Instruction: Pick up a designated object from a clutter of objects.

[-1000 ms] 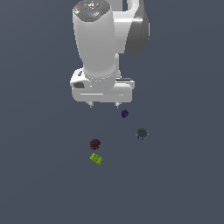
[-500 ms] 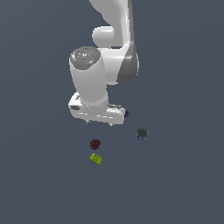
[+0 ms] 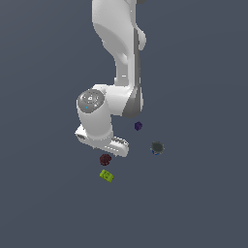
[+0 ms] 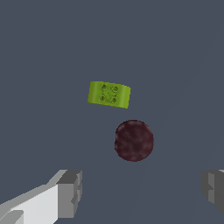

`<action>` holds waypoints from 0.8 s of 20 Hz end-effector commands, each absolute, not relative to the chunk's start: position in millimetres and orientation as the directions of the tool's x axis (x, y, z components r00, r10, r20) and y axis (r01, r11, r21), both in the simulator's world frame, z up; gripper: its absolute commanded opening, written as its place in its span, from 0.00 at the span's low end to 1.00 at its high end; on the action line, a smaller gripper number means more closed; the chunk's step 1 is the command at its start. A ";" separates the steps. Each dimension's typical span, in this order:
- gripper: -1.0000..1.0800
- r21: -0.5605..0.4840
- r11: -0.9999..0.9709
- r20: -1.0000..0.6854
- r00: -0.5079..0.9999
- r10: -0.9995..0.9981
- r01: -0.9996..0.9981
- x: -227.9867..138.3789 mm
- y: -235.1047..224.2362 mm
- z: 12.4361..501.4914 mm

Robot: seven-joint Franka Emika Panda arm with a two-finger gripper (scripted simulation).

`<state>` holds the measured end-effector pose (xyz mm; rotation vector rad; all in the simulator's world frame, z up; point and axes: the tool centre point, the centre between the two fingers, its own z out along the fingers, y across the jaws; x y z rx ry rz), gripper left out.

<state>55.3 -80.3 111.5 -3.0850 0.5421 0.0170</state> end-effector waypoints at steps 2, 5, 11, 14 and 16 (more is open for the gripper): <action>0.96 -0.003 -0.928 -0.005 0.928 -0.372 -0.372 57.3 -86.7 92.9; 0.96 -0.001 -0.922 -0.002 0.922 -0.387 -0.387 57.7 -90.0 83.2; 0.96 0.000 -0.920 -0.002 0.920 -0.392 -0.392 57.3 -91.1 79.3; 0.96 0.000 -0.920 -0.002 0.920 -0.392 -0.392 57.2 -91.2 74.2; 0.96 0.000 -0.920 -0.001 0.920 -0.392 -0.392 57.1 -91.3 67.4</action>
